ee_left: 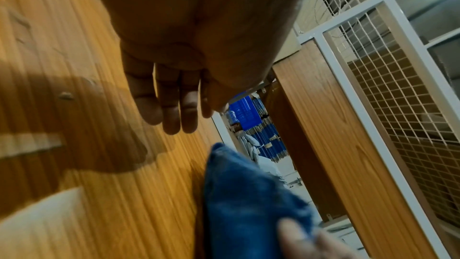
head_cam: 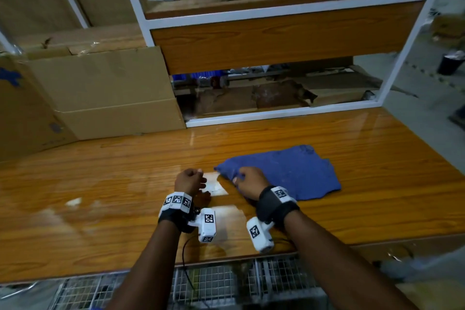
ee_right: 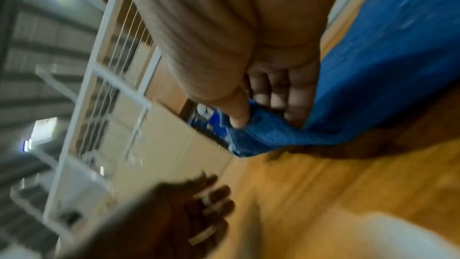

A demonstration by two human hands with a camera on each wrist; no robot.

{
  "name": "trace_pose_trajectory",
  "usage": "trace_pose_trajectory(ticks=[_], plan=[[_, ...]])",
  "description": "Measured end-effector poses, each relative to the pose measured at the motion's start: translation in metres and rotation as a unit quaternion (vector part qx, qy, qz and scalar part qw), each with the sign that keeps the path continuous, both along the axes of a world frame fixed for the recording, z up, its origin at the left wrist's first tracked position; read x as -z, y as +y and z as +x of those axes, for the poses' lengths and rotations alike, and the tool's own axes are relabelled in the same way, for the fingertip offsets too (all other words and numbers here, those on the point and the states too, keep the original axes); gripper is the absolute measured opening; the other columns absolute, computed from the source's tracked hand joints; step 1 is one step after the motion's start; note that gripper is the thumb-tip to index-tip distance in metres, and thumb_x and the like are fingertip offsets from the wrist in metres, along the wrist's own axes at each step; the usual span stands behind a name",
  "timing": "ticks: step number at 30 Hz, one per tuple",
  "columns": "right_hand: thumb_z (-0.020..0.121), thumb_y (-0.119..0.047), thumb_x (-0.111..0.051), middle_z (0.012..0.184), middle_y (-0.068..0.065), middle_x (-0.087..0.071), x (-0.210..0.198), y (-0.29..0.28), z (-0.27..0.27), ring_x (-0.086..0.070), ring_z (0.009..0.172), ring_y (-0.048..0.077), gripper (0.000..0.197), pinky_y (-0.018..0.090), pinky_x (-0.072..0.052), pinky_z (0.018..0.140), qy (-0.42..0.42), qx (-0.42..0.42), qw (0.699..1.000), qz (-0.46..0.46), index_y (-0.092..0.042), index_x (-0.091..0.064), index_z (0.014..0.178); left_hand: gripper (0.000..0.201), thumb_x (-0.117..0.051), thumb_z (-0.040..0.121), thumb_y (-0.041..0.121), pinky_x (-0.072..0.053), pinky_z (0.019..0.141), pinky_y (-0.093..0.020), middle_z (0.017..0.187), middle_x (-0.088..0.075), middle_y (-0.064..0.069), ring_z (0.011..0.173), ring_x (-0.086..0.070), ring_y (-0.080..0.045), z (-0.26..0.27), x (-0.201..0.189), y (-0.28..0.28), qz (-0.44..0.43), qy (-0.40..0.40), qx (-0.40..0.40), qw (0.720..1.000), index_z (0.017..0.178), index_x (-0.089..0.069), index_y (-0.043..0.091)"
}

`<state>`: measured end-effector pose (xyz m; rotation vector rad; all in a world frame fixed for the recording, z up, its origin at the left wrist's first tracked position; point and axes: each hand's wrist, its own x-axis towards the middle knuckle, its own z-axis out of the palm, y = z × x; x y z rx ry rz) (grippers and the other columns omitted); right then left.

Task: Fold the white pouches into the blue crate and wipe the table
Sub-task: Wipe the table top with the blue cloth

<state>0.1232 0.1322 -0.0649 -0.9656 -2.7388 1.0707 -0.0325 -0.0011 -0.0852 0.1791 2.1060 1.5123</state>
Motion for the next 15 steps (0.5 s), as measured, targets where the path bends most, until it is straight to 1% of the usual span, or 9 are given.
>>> trace_pose_trajectory(ticks=[3,5,6,8,10,11,13,14,15], plan=[[0.097,-0.025,-0.049,0.077,0.018,-0.056,-0.009,0.029,0.024,-0.054,0.073,0.036,0.023,0.034,-0.031,0.056,0.117,0.145,0.982,-0.044,-0.007,-0.058,0.088,0.017,-0.061,0.097,0.02,-0.049,0.063,-0.032,0.082,-0.071,-0.013,0.072,-0.064,-0.025,0.011,0.0,0.011,0.009,0.045,0.046,0.998,0.085,-0.065,0.01],[0.096,-0.031,-0.051,0.078,0.018,-0.057,-0.012,0.053,0.052,-0.054,0.073,0.035,0.025,0.034,-0.034,0.055,0.193,0.249,0.945,-0.082,-0.008,-0.059,0.089,0.017,-0.064,0.095,0.021,-0.05,0.067,-0.034,0.085,-0.072,-0.014,0.076,-0.065,-0.024,0.023,0.001,0.021,0.008,0.064,0.089,0.994,0.082,-0.067,0.01],[0.092,-0.039,-0.052,0.081,0.016,-0.06,-0.004,0.069,0.068,-0.057,0.075,0.034,0.028,0.036,-0.041,0.056,0.213,0.302,0.923,-0.101,-0.011,-0.059,0.09,0.016,-0.067,0.093,0.021,-0.052,0.07,-0.035,0.086,-0.072,-0.014,0.077,-0.065,-0.023,0.03,0.004,0.027,-0.001,0.066,0.11,0.992,0.082,-0.068,0.009],[0.079,-0.05,-0.053,0.092,0.016,-0.068,0.016,0.096,0.103,-0.062,0.08,0.032,0.042,0.048,-0.054,0.069,0.237,0.393,0.879,-0.131,-0.012,-0.064,0.096,0.011,-0.074,0.088,0.018,-0.054,0.072,-0.036,0.084,-0.071,-0.014,0.077,-0.063,-0.023,0.044,0.006,0.039,-0.01,0.055,0.138,0.989,0.084,-0.071,0.008],[0.078,-0.044,-0.062,0.102,0.013,-0.07,0.032,0.11,0.135,-0.064,0.087,0.029,0.044,0.049,-0.056,0.079,0.235,0.436,0.847,-0.192,-0.013,-0.066,0.108,0.009,-0.08,0.081,0.012,-0.059,0.069,-0.039,0.077,-0.067,-0.014,0.078,-0.064,-0.028,0.057,0.012,0.053,-0.007,-0.024,0.132,0.991,0.082,-0.072,0.01],[0.082,-0.038,-0.068,0.113,0.014,-0.067,0.033,0.11,0.147,-0.064,0.098,0.03,0.048,0.047,-0.054,0.085,0.224,0.452,0.835,-0.221,-0.011,-0.063,0.121,0.013,-0.084,0.075,0.014,-0.06,0.071,-0.045,0.079,-0.068,-0.016,0.08,-0.066,-0.03,0.063,0.012,0.058,-0.014,-0.052,0.132,0.99,0.081,-0.073,0.011],[0.086,-0.032,-0.073,0.146,0.016,-0.046,0.028,0.112,0.163,-0.049,0.128,0.037,0.071,0.047,-0.046,0.098,0.172,0.481,0.841,-0.181,-0.008,-0.041,0.145,0.034,-0.092,0.059,0.025,-0.059,0.076,-0.057,0.096,-0.073,-0.015,0.088,-0.071,-0.031,0.057,0.032,0.072,-0.023,-0.062,0.124,0.99,0.087,-0.076,0.016],[0.086,-0.033,-0.073,0.152,0.015,-0.037,0.022,0.113,0.168,-0.04,0.136,0.039,0.078,0.05,-0.042,0.104,0.148,0.489,0.851,-0.119,-0.011,-0.033,0.15,0.044,-0.092,0.055,0.03,-0.06,0.076,-0.057,0.104,-0.074,-0.014,0.091,-0.071,-0.031,0.055,0.039,0.079,-0.029,-0.058,0.128,0.99,0.094,-0.076,0.019],[0.087,-0.035,-0.072,0.154,0.014,-0.034,0.012,0.112,0.17,-0.035,0.138,0.04,0.078,0.052,-0.039,0.107,0.125,0.481,0.866,-0.048,-0.015,-0.031,0.15,0.051,-0.092,0.057,0.031,-0.061,0.076,-0.053,0.11,-0.072,-0.012,0.093,-0.071,-0.031,0.07,0.021,0.079,-0.041,-0.04,0.137,0.989,0.104,-0.075,0.02]])
